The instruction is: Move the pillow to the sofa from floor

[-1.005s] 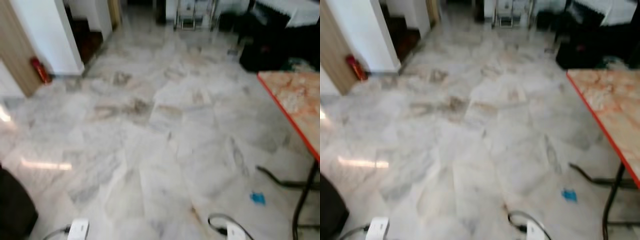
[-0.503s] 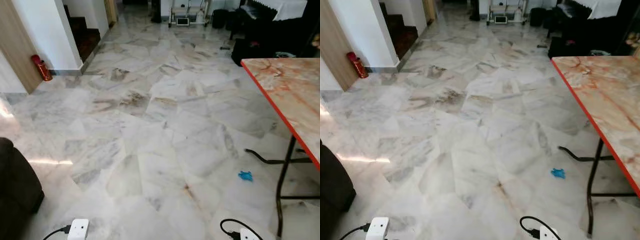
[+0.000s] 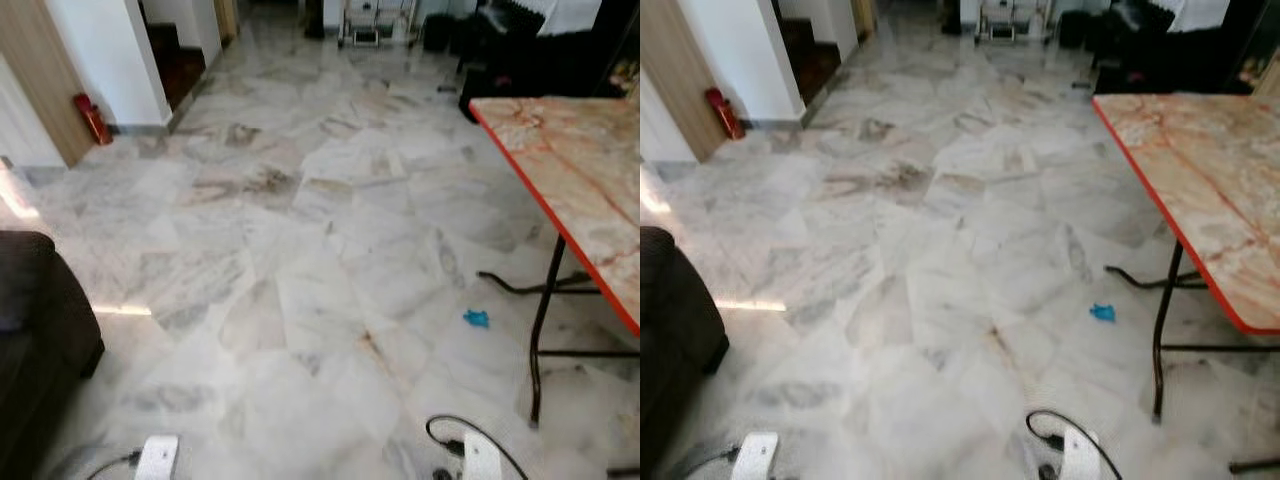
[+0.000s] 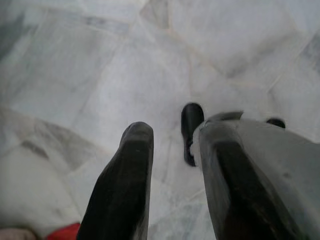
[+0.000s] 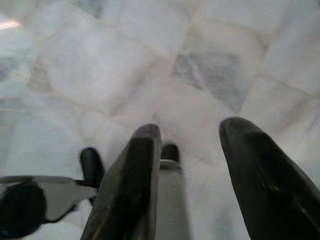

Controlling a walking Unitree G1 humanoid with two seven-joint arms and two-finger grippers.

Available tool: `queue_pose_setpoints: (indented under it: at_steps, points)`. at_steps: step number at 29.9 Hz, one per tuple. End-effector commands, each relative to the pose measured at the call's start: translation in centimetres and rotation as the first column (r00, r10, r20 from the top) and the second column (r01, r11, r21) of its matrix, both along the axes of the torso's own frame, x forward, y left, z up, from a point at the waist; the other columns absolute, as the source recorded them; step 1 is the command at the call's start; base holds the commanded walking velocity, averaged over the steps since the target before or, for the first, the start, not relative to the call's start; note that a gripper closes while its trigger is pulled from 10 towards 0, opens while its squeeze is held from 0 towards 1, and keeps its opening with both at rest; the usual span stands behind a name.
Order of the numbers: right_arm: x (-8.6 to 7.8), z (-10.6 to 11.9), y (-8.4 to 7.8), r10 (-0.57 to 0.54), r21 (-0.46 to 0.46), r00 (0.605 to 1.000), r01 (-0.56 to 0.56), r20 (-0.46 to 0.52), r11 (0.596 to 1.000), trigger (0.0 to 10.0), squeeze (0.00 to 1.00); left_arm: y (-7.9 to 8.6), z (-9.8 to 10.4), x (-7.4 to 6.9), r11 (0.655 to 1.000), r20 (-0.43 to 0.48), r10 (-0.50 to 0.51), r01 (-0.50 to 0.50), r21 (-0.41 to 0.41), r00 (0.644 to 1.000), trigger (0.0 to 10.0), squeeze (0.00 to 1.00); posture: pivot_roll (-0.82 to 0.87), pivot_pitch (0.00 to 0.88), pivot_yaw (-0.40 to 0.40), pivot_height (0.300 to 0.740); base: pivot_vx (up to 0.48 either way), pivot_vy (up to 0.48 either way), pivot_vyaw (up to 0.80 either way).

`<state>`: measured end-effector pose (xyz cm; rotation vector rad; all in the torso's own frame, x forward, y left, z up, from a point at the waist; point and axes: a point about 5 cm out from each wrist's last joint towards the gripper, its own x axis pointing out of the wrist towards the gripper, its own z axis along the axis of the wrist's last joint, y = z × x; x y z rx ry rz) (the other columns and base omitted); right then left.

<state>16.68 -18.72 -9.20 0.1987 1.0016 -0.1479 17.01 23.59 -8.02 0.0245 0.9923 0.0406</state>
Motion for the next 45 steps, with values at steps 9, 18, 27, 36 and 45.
queue_pose_setpoints:
  at_steps: [9, 18, 27, 36, 45]
  points:
    - [-0.7, -0.3, -0.4, -0.013, -0.006, 1.0, 0.013, -0.022, 1.0, 10.0, 0.0, -1.1, -0.2, 0.2, 1.0, -0.011, -0.018, 0.018, -0.011, 1.0, 10.0, 0.0, 0.03, 0.0, -0.021, 0.74, -0.4, 0.0, 0.0]
    - [-0.8, -0.3, -0.4, -0.01, -0.006, 1.0, 0.01, -0.026, 1.0, 10.0, 0.0, -0.6, -0.2, -0.1, 1.0, -0.011, -0.013, 0.013, -0.007, 1.0, 10.0, 0.0, 0.03, 0.0, -0.023, 0.74, -0.399, 0.0, 0.0]
    - [-0.9, -0.4, -0.3, -0.01, -0.001, 1.0, 0.01, -0.025, 1.0, 10.0, 0.0, 0.4, -0.2, -0.6, 1.0, -0.017, -0.007, 0.007, 0.007, 1.0, 10.0, 0.0, 0.03, 0.0, -0.019, 0.74, -0.126, 0.0, 0.0]
    - [-1.0, -0.4, -0.1, 0.002, 0.009, 1.0, -0.002, -0.021, 1.0, 10.0, 0.0, 0.9, -0.1, -0.8, 1.0, -0.015, 0.001, 0.0, 0.01, 1.0, 10.0, 0.0, 0.04, 0.0, -0.015, 0.74, 0.0, 0.0, 0.0]
    - [-1.0, -0.4, 0.0, 0.027, 0.006, 1.0, -0.027, -0.013, 1.0, 10.0, 0.0, 1.1, 0.0, -0.8, 1.0, -0.016, 0.005, -0.005, 0.013, 1.0, 10.0, 0.0, 0.04, 0.0, -0.015, 0.74, 0.0, 0.0, 0.09]
